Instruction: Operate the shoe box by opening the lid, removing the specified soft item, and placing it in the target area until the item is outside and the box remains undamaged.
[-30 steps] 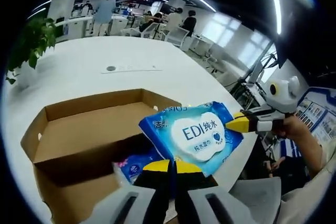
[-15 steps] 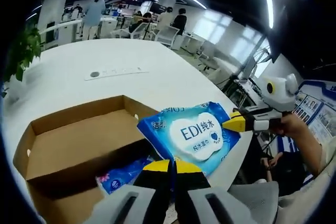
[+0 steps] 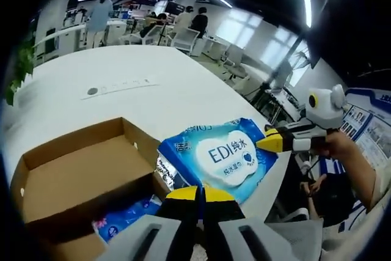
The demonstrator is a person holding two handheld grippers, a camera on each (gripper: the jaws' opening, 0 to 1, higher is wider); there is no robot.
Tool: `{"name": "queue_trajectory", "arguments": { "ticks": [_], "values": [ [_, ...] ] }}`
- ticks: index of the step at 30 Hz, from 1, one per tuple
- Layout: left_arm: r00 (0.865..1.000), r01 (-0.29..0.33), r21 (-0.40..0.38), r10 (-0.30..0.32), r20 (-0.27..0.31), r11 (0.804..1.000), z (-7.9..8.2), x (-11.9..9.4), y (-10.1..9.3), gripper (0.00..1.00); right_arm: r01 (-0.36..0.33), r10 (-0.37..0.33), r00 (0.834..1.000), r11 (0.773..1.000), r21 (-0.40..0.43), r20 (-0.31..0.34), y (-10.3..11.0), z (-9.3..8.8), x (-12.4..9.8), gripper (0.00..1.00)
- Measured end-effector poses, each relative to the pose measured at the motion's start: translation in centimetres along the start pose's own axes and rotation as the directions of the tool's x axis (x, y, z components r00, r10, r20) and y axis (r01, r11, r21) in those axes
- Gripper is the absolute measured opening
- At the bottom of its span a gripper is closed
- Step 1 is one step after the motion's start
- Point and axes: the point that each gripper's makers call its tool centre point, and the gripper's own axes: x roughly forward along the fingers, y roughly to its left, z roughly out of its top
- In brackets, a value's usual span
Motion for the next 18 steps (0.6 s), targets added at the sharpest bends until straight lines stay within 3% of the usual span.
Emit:
{"name": "queue_trajectory", "arguments": {
  "ticks": [9,18],
  "values": [
    [1.000,0.002,-0.001,-0.002,-0.005,1.000,0.3,1.7,-0.3,0.00,0.016,-0.016,1.000,1.000,-0.012,-0.022,-1.8,-0.1,0.6,0.00],
    [0.999,-0.035,-0.006,0.034,-0.041,0.999,0.1,3.5,1.1,0.00,0.017,-0.019,0.998,0.999,-0.043,-0.053,-3.0,-0.5,2.8,0.00]
  ]
}}
